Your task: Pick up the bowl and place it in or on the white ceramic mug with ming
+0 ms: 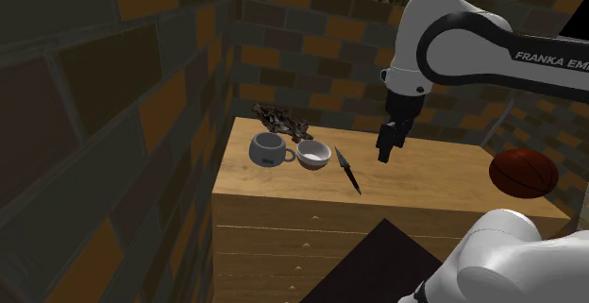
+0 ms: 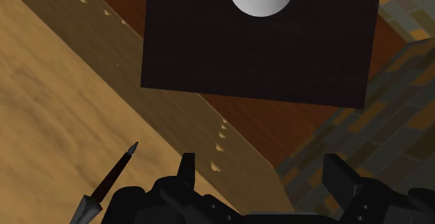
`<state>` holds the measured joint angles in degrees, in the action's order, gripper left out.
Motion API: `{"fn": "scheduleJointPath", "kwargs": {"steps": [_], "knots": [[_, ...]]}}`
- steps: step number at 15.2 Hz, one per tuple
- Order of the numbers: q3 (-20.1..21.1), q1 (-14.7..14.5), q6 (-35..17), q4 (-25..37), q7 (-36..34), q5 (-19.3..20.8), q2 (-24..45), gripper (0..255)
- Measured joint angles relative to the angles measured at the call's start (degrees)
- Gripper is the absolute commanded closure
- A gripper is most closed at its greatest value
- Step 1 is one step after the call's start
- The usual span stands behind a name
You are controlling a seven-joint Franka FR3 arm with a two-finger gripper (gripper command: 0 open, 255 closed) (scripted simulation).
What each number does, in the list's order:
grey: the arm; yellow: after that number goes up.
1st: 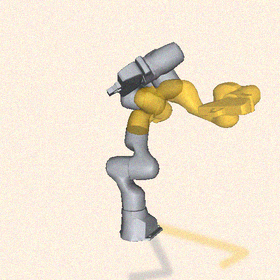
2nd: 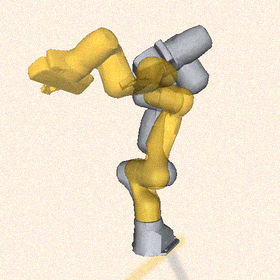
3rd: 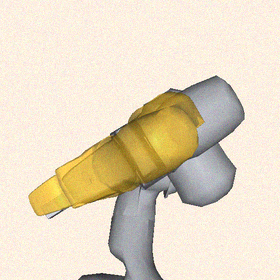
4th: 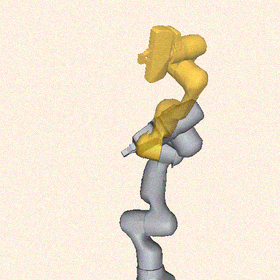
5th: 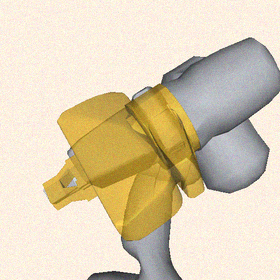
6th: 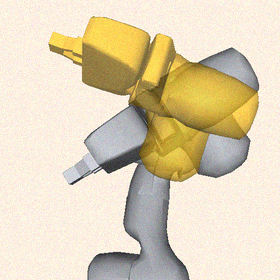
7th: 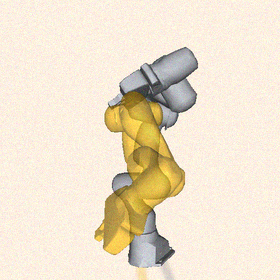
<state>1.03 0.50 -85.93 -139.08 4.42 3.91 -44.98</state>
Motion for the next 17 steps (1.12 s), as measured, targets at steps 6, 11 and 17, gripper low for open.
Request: {"fn": "scheduleJointPath", "kwargs": {"steps": [6,11,17], "knots": [[-0.7,0.65,-6.83,0.5,0.3,1.3,7.14,0],[-1.45,1.39,-16.44,1.29,0.22,2.79,17.26,0],[-2.35,2.39,-25.28,4.84,0.22,4.55,29.18,0]]}}
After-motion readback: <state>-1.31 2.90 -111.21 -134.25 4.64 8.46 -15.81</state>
